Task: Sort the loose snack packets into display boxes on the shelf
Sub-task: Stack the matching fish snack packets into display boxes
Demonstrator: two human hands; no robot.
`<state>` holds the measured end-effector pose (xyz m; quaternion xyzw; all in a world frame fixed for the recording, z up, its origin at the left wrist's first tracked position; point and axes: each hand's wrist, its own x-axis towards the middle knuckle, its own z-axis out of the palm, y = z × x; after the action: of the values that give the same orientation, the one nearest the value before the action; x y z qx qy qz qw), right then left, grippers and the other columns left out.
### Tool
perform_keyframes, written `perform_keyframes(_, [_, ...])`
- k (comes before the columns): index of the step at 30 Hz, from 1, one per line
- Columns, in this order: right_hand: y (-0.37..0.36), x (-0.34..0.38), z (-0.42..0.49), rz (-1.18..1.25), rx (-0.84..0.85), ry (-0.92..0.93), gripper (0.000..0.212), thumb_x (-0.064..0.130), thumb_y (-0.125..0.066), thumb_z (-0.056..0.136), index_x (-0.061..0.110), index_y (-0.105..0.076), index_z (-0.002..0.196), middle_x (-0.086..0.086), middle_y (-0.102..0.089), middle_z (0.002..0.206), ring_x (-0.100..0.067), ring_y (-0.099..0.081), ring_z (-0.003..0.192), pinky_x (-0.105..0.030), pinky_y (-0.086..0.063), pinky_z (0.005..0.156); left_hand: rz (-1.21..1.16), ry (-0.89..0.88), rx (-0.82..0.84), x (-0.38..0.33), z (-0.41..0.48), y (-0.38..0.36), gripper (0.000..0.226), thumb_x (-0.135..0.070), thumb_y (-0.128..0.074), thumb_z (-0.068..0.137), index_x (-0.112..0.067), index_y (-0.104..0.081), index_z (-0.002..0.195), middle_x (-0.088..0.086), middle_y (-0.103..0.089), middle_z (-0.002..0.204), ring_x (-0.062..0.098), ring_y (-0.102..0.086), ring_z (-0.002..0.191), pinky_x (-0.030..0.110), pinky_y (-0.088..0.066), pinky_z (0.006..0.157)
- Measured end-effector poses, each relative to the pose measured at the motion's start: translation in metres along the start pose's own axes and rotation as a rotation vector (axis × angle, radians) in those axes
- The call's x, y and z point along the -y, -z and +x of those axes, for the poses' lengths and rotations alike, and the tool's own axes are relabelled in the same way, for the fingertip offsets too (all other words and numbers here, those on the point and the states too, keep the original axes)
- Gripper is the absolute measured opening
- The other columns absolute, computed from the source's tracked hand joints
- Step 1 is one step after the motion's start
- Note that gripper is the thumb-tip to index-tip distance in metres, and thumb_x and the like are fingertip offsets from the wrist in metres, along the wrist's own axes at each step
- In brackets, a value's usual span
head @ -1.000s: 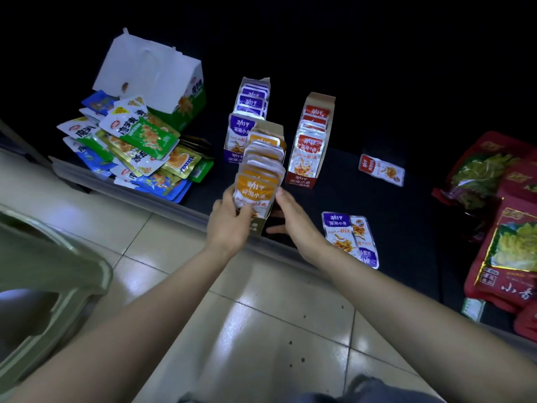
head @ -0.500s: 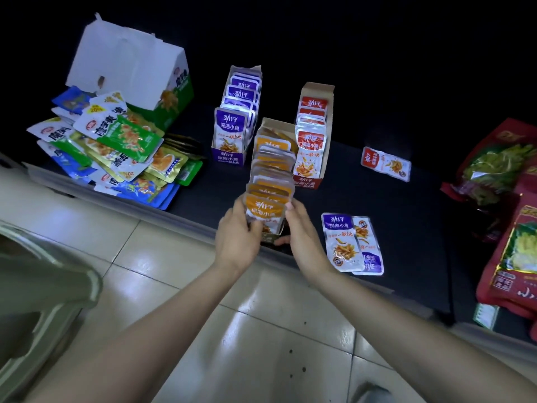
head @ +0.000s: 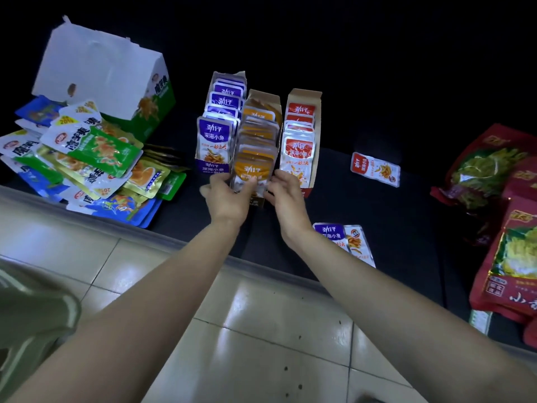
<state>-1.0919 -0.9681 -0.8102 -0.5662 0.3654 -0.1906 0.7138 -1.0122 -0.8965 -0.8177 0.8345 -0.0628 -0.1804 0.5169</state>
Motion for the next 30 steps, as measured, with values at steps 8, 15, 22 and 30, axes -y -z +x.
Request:
perform_keyframes(8, [0.030, 0.006, 0.003, -0.233, 0.003, 0.145, 0.029, 0.002, -0.053, 0.094, 0.015, -0.056, 0.119, 0.001, -0.061, 0.111, -0.013, -0.062, 0.100, -0.030, -0.052, 0.090, -0.032, -0.032, -0.092, -0.004, 0.014, -0.016, 0.055, -0.030, -0.079, 0.080, -0.003, -0.048, 0.116, 0.008, -0.043, 0.119, 0.029, -0.050, 0.114, 0.041, -0.044, 0.101])
perform_keyframes(15, [0.142, -0.001, -0.020, -1.040, -0.265, -0.107, 0.067, 0.046, -0.073, 0.080, 0.010, -0.041, 0.126, -0.009, -0.046, 0.126, -0.025, -0.048, 0.118, -0.043, -0.048, 0.092, 0.277, -0.325, 0.043, 0.008, -0.063, -0.039, 0.024, -0.008, -0.063, 0.083, -0.007, -0.059, 0.107, 0.012, -0.049, 0.110, 0.032, -0.050, 0.107, 0.032, -0.037, 0.090])
perform_keyframes(22, [0.156, -0.030, -0.040, -1.141, -0.123, -0.313, 0.101, 0.052, -0.082, 0.067, 0.006, -0.027, 0.138, -0.012, -0.032, 0.135, -0.029, -0.035, 0.129, -0.032, -0.039, 0.093, 0.830, -0.328, 0.683, 0.006, -0.107, -0.083, 0.041, -0.038, -0.050, 0.096, -0.022, -0.050, 0.134, 0.007, -0.034, 0.135, 0.027, -0.028, 0.124, 0.032, -0.029, 0.107])
perform_keyframes(30, [0.180, -0.013, -0.030, -0.207, -0.015, -0.134, 0.033, 0.001, -0.068, 0.087, 0.008, -0.054, 0.116, -0.018, -0.066, 0.116, -0.020, -0.066, 0.092, -0.032, -0.055, 0.083, -0.037, 0.227, 0.567, -0.005, -0.100, -0.106, 0.076, -0.051, -0.062, 0.084, -0.008, -0.041, 0.142, 0.009, -0.060, 0.124, 0.025, -0.058, 0.118, 0.036, -0.046, 0.101])
